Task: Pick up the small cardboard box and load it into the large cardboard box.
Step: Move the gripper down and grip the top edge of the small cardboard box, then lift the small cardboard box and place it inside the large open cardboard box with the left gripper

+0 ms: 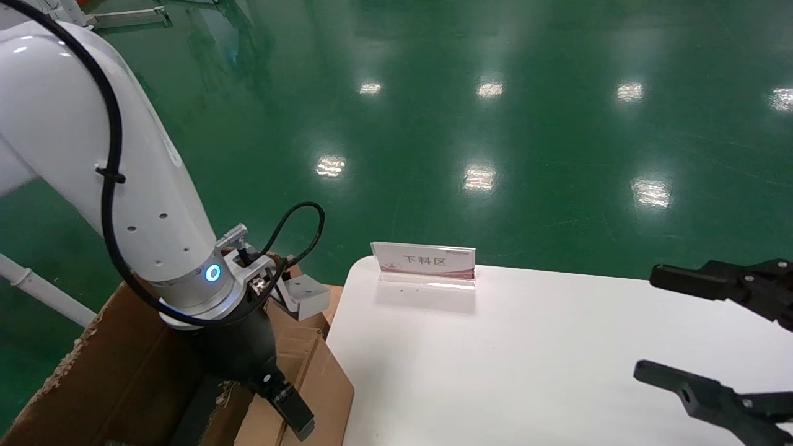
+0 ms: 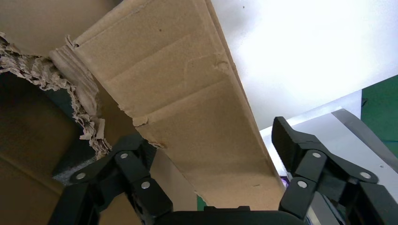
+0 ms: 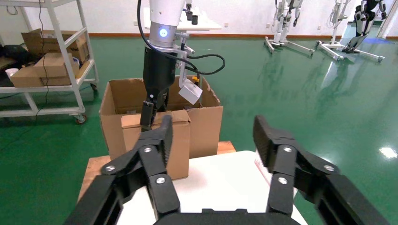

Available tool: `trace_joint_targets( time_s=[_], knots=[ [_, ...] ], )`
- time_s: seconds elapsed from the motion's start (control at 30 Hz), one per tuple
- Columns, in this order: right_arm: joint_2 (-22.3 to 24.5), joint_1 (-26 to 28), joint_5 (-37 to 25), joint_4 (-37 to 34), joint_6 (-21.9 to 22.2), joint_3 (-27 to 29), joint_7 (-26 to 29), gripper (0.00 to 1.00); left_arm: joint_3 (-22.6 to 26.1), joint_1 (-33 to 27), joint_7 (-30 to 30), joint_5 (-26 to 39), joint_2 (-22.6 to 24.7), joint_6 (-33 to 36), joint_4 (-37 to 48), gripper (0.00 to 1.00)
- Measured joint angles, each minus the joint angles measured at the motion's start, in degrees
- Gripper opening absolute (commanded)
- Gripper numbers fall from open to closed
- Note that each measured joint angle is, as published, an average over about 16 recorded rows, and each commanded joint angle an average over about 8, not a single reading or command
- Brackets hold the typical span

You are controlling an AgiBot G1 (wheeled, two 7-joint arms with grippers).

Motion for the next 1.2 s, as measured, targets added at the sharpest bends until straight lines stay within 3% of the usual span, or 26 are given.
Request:
trace_joint_targets(
  time_s=[0.13, 0.17, 0.8, 1.2],
  knots=[
    [0.0, 0.0, 0.0, 0.0, 0.0, 0.0, 0.0, 0.97, 0.0, 0.0, 0.0, 0.0, 0.0, 0.0, 0.0, 0.00],
    [0.0, 0.0, 0.0, 0.0, 0.0, 0.0, 0.0, 1.00, 0.0, 0.0, 0.0, 0.0, 0.0, 0.0, 0.0, 0.00],
    [0.0, 0.0, 0.0, 0.0, 0.0, 0.0, 0.0, 1.00, -0.9, -1.0, 0.3, 0.2, -0.4, 0.3, 0.0, 0.00],
    [0.0, 0.0, 0.0, 0.0, 0.0, 0.0, 0.0, 1.00, -6.9, -11.2, 3.6, 1.4, -3.4, 2.4, 0.0, 0.00]
  ],
)
